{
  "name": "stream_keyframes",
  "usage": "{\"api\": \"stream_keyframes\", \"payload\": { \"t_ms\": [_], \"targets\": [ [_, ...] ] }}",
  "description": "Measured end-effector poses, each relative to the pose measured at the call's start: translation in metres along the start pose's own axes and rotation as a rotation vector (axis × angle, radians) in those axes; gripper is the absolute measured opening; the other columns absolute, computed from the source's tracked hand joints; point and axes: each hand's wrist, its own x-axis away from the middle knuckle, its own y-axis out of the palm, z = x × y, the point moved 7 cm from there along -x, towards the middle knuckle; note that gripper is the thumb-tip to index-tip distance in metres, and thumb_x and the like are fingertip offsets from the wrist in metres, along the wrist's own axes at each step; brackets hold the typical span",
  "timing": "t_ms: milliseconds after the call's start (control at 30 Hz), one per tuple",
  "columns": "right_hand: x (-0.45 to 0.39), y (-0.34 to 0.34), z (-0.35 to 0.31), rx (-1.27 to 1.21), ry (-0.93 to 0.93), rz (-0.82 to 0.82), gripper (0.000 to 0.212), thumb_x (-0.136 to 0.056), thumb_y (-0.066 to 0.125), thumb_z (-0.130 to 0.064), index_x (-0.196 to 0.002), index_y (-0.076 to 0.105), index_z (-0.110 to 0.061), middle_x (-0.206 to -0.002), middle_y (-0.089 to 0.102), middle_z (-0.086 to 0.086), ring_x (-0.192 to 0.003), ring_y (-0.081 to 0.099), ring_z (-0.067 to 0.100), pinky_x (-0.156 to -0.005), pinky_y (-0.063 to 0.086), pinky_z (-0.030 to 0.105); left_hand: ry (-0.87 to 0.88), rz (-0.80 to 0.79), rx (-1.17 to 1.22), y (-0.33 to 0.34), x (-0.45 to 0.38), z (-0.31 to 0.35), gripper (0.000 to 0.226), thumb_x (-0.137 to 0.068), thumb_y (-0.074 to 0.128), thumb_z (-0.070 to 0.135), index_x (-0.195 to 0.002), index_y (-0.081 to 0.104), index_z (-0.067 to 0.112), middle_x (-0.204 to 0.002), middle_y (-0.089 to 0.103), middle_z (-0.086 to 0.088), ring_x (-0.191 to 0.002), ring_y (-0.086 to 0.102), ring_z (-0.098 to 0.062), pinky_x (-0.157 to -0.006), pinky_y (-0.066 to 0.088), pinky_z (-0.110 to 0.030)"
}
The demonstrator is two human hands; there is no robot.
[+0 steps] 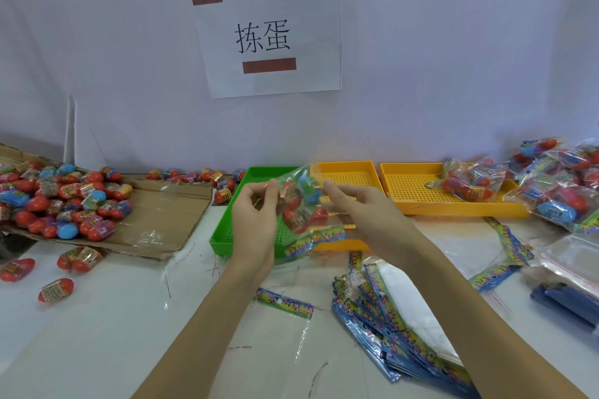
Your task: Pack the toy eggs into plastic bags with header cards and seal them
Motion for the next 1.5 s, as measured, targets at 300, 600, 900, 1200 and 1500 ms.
{"api": "stream_keyframes", "payload": {
  "t_ms": [300, 600, 900, 1200, 1500],
  "targets": [
    [-0.002, -0.009, 0.000, 0.086, 0.020, -0.069, 0.020, -0.098, 0.068, -0.035, -0.105, 0.077, -0.018, -0.100, 0.077, 0.002, -0.097, 0.071, 0.017, -0.072, 0.059, 0.026, -0.199, -0.340, 0.064, 0.014, 0.002, 0.001, 0.039, -0.096, 0.064, 0.043, -0.112, 0.074, 0.009, -0.096, 0.073, -0.004, -0.080, 0.069, -0.011, -0.071, 0.056, -0.025],
    [0.001, -0.005, -0.002, 0.268, 0.020, -0.063, 0.048, -0.093, 0.060, -0.051, -0.077, 0.079, -0.010, -0.074, 0.076, 0.007, -0.067, 0.071, 0.012, -0.068, 0.063, 0.031, -0.166, -0.110, 0.050, -0.001, 0.000, -0.002, 0.025, -0.093, 0.073, 0.039, -0.098, 0.083, 0.017, -0.102, 0.079, -0.006, -0.100, 0.070, -0.023, -0.081, 0.058, -0.039],
    [0.002, -0.007, 0.006, 0.123, 0.089, -0.143, 0.051, -0.087, 0.070, -0.053, -0.102, 0.077, -0.005, -0.097, 0.078, 0.001, -0.069, 0.073, 0.019, -0.050, 0.049, 0.023, -0.007, -0.122, -0.095, -0.001, -0.004, 0.003, 0.035, -0.092, 0.068, 0.049, -0.103, 0.082, 0.019, -0.094, 0.080, -0.002, -0.090, 0.071, -0.020, -0.087, 0.056, -0.042],
    [0.011, -0.091, -0.028, -0.424, -0.257, 0.505, 0.031, -0.103, 0.059, -0.035, -0.121, 0.067, -0.010, -0.109, 0.078, 0.012, -0.073, 0.074, 0.016, -0.049, 0.049, 0.018, -0.060, -0.118, -0.030, -0.007, -0.012, 0.003, 0.044, -0.101, 0.049, 0.049, -0.109, 0.074, 0.013, -0.092, 0.067, -0.006, -0.070, 0.065, -0.017, -0.054, 0.054, -0.027],
    [0.003, -0.060, -0.013, -0.266, -0.114, 0.398, 0.022, -0.106, 0.057, -0.023, -0.108, 0.074, -0.008, -0.076, 0.070, 0.002, -0.058, 0.062, 0.015, -0.047, 0.046, 0.019, 0.144, -0.206, -0.321, 0.002, -0.005, 0.003, 0.039, -0.107, 0.050, 0.036, -0.087, 0.073, 0.013, -0.070, 0.067, 0.006, -0.055, 0.059, -0.016, -0.050, 0.048, -0.026]
  ]
}}
